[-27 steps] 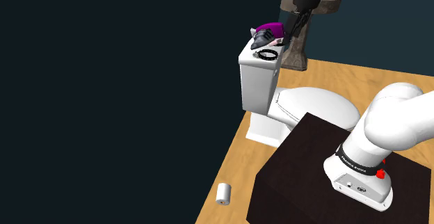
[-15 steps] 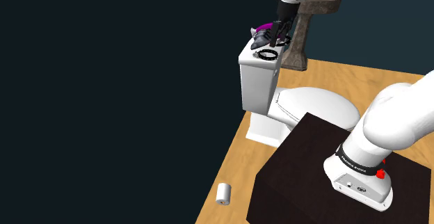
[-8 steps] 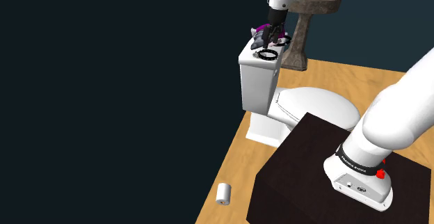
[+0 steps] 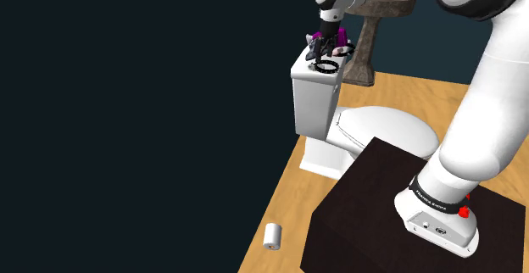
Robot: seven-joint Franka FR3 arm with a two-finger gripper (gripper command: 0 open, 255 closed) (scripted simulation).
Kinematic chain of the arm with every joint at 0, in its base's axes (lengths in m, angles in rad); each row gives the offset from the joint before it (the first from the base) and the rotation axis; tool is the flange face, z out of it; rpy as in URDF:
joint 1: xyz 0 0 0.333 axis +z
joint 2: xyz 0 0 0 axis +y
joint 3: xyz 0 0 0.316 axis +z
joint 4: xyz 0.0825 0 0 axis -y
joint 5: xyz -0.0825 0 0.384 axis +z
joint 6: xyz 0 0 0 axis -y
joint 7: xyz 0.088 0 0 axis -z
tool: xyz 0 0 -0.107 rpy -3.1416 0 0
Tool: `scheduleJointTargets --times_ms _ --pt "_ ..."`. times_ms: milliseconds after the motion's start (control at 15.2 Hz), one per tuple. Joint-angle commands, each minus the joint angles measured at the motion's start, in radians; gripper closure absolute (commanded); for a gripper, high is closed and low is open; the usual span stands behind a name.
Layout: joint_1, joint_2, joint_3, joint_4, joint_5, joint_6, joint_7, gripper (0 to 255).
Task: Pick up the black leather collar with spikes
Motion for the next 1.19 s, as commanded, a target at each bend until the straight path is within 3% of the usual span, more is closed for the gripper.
scheduleJointTargets --times_ms 0,660,726,1122 --pt "-0.017 0.079 -0.004 0.071 0.023 -0.008 -0.019 0" --pt "-0.020 0.115 0.001 0.013 0.039 0.082 -0.034 0" --pt "-0.020 0.115 0.001 0.015 0.039 0.080 -0.033 255" --pt "-0.020 0.115 0.001 0.014 0.039 0.081 -0.033 255"
